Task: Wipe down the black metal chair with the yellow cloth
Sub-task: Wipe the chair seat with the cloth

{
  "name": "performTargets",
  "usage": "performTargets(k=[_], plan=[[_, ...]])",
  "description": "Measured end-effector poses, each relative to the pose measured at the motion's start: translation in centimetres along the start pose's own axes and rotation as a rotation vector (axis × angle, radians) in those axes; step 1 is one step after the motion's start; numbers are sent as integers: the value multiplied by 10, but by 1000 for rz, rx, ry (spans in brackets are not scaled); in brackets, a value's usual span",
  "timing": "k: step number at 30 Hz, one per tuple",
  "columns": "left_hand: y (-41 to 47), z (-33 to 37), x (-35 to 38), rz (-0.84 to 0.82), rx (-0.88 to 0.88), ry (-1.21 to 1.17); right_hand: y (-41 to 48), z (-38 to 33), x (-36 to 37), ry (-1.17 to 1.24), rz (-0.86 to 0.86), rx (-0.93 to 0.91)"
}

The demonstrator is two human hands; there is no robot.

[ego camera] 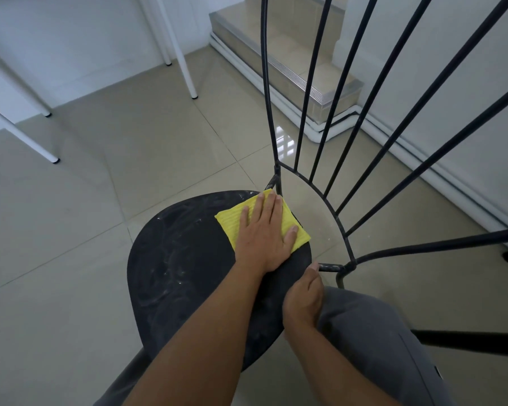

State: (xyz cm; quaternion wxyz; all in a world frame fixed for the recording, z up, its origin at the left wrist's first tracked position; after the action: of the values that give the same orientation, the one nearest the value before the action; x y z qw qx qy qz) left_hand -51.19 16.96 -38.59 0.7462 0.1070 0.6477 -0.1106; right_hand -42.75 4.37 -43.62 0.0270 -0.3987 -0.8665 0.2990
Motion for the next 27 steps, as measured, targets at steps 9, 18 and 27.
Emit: performTargets(k=[9,18,27], plan=[[-13,-111,-16,2,-235,56,-1,4,0,-11,-29,37],[-73,-127,-20,-3,-302,67,-21,21,-3,1,-200,55],[-85,-71,-13,-4,-142,-15,-27,27,-11,76,-302,134]])
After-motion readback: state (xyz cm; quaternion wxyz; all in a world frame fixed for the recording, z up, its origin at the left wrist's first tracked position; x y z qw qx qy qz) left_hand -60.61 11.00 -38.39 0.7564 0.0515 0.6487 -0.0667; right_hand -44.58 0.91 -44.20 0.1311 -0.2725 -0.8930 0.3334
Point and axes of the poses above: each hand's wrist, its own y-axis towards the middle knuckle, its own x-axis out of the palm, z = x × y, the point moved 7 cm from there along y, towards the middle knuckle, and after that the axes turned 3 degrees about z, right-handed, at the moved point
